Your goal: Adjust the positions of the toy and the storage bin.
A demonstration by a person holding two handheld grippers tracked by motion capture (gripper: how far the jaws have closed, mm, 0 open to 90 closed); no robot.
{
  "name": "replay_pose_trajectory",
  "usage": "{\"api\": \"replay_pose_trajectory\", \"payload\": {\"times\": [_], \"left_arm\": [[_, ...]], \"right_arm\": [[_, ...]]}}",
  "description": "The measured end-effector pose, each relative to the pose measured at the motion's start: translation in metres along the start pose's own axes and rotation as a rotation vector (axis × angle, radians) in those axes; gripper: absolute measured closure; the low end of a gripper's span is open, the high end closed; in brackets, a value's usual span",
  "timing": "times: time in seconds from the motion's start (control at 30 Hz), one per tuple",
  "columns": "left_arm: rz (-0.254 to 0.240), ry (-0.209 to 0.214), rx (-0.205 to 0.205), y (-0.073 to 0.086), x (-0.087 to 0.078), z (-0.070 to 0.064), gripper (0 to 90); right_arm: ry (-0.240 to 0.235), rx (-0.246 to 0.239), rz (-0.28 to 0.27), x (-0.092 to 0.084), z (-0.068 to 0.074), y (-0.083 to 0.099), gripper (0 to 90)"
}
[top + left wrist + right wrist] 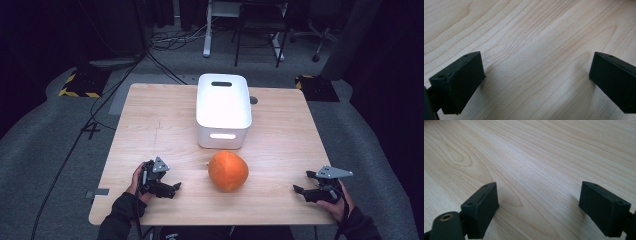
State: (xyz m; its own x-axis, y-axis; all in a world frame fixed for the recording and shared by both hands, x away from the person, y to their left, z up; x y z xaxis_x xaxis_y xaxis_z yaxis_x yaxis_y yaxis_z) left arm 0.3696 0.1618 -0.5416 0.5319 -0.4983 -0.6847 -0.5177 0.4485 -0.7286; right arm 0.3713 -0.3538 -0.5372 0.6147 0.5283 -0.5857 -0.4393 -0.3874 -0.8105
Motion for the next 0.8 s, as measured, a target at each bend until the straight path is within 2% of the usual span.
{"api": "replay_pose_trajectory", "payload": {"times": [0.17, 0.2, 0.23, 0.27, 0.3, 0.37, 0.6, 0.8], "left_arm": [[-0.003, -0.002, 0.0, 0.001, -0.001, 0.0, 0.2], [0.004, 0.009, -0.007, 0.002, -0.001, -0.001, 0.2], [0.0, 0.001, 0.012, 0.002, -0.003, 0.0, 0.3], [0.002, 0.015, 0.004, 0.003, -0.003, -0.001, 0.5], [0.0, 0.003, 0.013, 0.004, -0.004, -0.001, 0.5], [-0.002, 0.007, 0.011, 0.004, -0.005, -0.001, 0.5], [0.0, 0.007, 0.013, 0.004, -0.005, -0.001, 0.5], [0.0, 0.008, 0.011, 0.004, -0.005, -0.001, 0.5]], "right_arm": [[0.0, 0.0, 0.0, 0.0, 0.0, 0.0, 15.9], [-0.002, -0.004, 0.002, 0.0, 0.0, 0.0, 15.8], [-0.005, -0.004, 0.004, 0.0, 0.0, 0.0, 15.9], [-0.009, -0.014, 0.01, 0.0, 0.0, -0.001, 15.9], [-0.014, -0.013, 0.012, 0.001, 0.0, -0.001, 15.8], [-0.029, -0.036, 0.016, 0.002, 0.001, -0.002, 15.9], [-0.047, -0.045, 0.028, 0.003, 0.003, -0.004, 18.2], [-0.058, -0.072, 0.013, 0.009, 0.015, -0.013, 20.4]]}}
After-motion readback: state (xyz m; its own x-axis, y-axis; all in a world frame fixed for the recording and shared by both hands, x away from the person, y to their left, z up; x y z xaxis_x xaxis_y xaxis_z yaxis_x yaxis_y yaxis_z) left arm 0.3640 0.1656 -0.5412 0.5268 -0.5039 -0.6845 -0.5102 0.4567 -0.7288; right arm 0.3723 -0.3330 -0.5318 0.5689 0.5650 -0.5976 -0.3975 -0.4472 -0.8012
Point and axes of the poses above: each handheld gripper's, and its own axes: x roughly forward along the jaws, y roughly out of its underside, z roughly to its left, the point moved 5 cm from there along x, roughly forward along the jaws, and after that the axes turned 6 degrees about -z, right-handed, at the moved point
